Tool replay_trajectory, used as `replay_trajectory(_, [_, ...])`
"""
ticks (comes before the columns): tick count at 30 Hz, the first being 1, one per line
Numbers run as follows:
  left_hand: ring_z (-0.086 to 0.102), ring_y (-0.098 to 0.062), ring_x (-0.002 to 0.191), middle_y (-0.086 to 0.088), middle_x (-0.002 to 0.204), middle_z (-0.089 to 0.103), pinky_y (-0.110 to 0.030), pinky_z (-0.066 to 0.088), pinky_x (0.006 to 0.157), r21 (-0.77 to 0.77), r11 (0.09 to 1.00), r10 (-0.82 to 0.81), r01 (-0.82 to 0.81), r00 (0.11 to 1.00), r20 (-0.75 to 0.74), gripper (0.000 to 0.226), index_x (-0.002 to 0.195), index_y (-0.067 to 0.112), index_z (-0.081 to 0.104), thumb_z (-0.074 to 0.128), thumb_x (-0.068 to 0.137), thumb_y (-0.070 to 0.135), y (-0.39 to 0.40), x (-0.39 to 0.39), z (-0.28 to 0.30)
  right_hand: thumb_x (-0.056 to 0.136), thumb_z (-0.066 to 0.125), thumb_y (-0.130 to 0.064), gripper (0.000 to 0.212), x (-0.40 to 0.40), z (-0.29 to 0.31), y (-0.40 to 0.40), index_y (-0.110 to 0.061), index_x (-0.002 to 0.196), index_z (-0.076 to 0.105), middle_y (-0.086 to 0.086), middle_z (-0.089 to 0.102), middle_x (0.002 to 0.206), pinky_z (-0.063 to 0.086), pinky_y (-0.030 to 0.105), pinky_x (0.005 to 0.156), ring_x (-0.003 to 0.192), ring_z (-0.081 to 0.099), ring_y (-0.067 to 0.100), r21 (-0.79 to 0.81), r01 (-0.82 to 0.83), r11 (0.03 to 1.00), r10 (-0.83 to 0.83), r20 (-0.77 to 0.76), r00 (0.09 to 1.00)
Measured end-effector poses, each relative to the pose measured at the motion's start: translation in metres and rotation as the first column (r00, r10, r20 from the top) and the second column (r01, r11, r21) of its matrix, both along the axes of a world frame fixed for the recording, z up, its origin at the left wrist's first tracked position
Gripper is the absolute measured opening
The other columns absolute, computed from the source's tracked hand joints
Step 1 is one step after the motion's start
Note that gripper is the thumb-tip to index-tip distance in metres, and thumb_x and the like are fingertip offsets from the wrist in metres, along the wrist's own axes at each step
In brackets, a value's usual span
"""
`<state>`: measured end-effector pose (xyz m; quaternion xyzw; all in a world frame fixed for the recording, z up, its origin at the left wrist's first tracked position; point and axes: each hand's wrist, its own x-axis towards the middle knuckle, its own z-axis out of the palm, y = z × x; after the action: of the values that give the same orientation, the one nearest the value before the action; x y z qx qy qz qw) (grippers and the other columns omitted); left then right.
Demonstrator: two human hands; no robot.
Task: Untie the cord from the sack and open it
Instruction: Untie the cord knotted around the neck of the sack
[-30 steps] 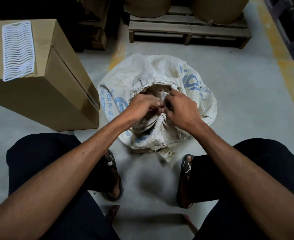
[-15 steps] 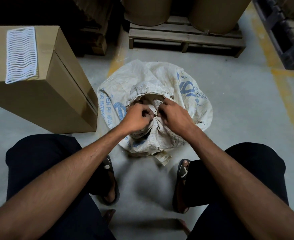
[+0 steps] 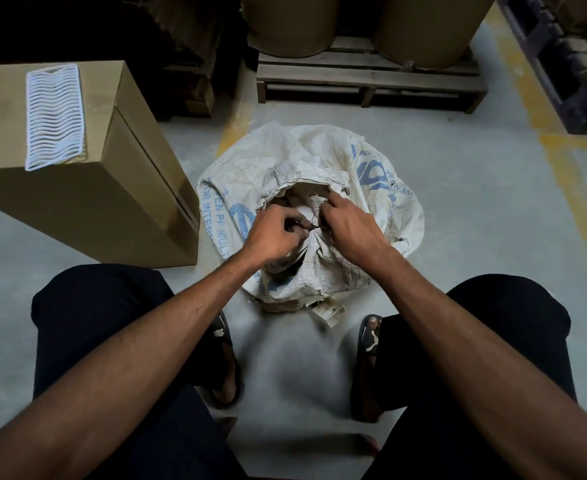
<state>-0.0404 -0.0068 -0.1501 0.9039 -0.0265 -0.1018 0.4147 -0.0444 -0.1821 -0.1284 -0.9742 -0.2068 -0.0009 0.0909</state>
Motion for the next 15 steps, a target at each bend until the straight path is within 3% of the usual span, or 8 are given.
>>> replay_trajectory(3, [0.065, 0.004, 0.067, 0.014, 0.072, 0.073, -0.02, 0.052, 0.068, 0.044, 0.998, -0.041, 0.038, 0.998, 0.057, 0.012, 0.083, 0.023, 0.079, 0.071, 0.084, 0.013, 0.001, 0.003, 0.005, 0.095, 0.051, -0.004, 0.004, 0.0, 0.004, 0.002, -0.001, 0.095, 0.055, 0.016, 0.052, 0.105, 0.036, 0.038, 0.055, 0.082, 0.052, 0.032, 0.005, 0.005, 1.0, -0.005, 0.022, 1.0])
replay_trajectory(7, [0.065, -0.009, 0.065, 0.006, 0.072, 0.074, -0.029, 0.053, 0.066, 0.154, 0.979, -0.152, 0.136, 0.984, 0.094, 0.017, 0.08, 0.018, 0.079, 0.07, 0.088, 0.03, 0.003, 0.005, 0.006, 0.097, 0.047, -0.007, 0.005, 0.0, 0.005, -0.003, -0.006, 0.094, 0.05, 0.011, 0.047, 0.101, 0.037, 0.038, 0.055, 0.077, 0.043, 0.024, 0.038, 0.012, 0.999, -0.013, 0.024, 1.0])
replay_trajectory(12, [0.069, -0.004, 0.088, 0.008, 0.094, 0.079, -0.019, 0.05, 0.081, -0.12, 0.989, 0.096, -0.09, 0.994, 0.048, 0.014, 0.099, 0.018, 0.083, 0.074, 0.092, 0.025, -0.01, -0.003, 0.008, 0.098, 0.04, -0.009, 0.013, 0.005, 0.003, -0.016, -0.008, 0.097, 0.053, 0.006, 0.046, 0.097, 0.04, 0.04, 0.062, 0.077, 0.04, 0.02, 0.182, 0.012, 0.983, -0.024, 0.066, 0.998])
replay_trajectory(15, [0.07, -0.005, 0.077, 0.009, 0.085, 0.079, -0.026, 0.056, 0.076, -0.292, 0.927, 0.247, -0.237, 0.969, -0.003, 0.012, 0.099, 0.018, 0.083, 0.074, 0.092, 0.022, -0.017, -0.003, 0.009, 0.093, 0.034, -0.012, 0.019, 0.008, 0.007, -0.017, -0.01, 0.094, 0.053, 0.001, 0.045, 0.095, 0.038, 0.037, 0.068, 0.081, 0.042, 0.021, 0.336, 0.002, 0.942, -0.036, 0.095, 0.995])
